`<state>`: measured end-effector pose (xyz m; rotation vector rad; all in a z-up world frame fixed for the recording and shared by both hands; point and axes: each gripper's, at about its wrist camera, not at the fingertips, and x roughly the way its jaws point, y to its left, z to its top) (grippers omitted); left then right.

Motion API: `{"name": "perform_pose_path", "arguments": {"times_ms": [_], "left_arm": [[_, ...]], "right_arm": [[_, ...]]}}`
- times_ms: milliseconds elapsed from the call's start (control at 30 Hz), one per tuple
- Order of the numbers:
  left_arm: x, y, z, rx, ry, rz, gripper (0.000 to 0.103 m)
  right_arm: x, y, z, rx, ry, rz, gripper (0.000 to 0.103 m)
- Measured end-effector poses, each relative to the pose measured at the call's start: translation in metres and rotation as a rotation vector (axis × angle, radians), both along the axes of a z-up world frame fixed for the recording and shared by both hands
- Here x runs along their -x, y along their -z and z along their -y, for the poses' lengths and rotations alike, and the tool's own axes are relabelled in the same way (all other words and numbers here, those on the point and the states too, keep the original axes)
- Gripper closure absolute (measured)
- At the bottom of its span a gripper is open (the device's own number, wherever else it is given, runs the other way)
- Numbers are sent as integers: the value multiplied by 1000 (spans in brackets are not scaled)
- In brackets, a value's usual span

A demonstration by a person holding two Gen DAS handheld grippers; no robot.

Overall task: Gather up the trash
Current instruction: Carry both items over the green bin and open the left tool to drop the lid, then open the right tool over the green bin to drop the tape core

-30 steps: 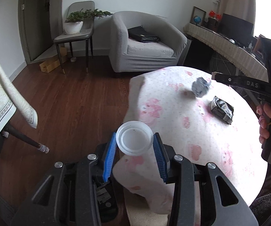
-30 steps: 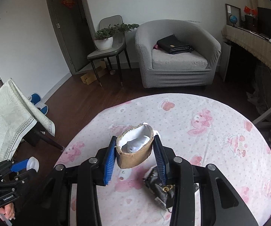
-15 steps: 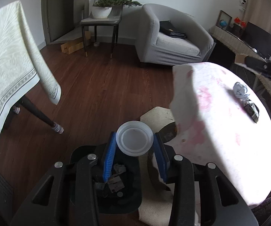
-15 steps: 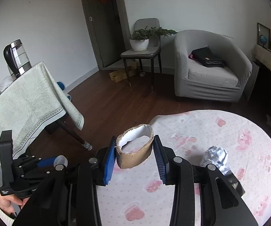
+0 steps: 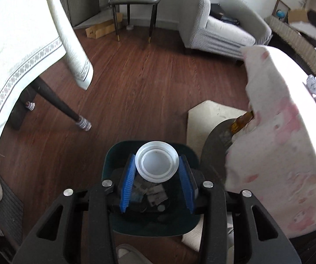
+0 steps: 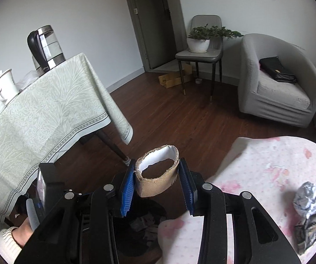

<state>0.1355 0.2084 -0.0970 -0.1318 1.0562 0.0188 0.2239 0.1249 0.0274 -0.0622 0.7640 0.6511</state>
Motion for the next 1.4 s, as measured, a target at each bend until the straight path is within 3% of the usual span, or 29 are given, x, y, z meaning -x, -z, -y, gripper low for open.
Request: {"name": "perform_pose_path", "arguments": {"times_ms": [400, 467, 733, 1167, 1400], "left_arm": [[8, 37, -30, -11, -21, -111, 59], [12, 40, -35, -13, -22, -114, 51], [22, 38, -57, -4, -48, -104, 47], [43, 6, -91, 25, -105, -11, 47], [50, -17, -103, 39, -127, 49, 48]], "right_arm": [[-2, 26, -62, 26, -89, -63, 64], [-2, 31, -72, 37, -103, -76, 64], [-5, 54, -110, 74, -143, -117, 64], [-11, 108, -156, 184, -188, -227, 64], [-2, 146, -178, 302, -230, -273, 64]]}}
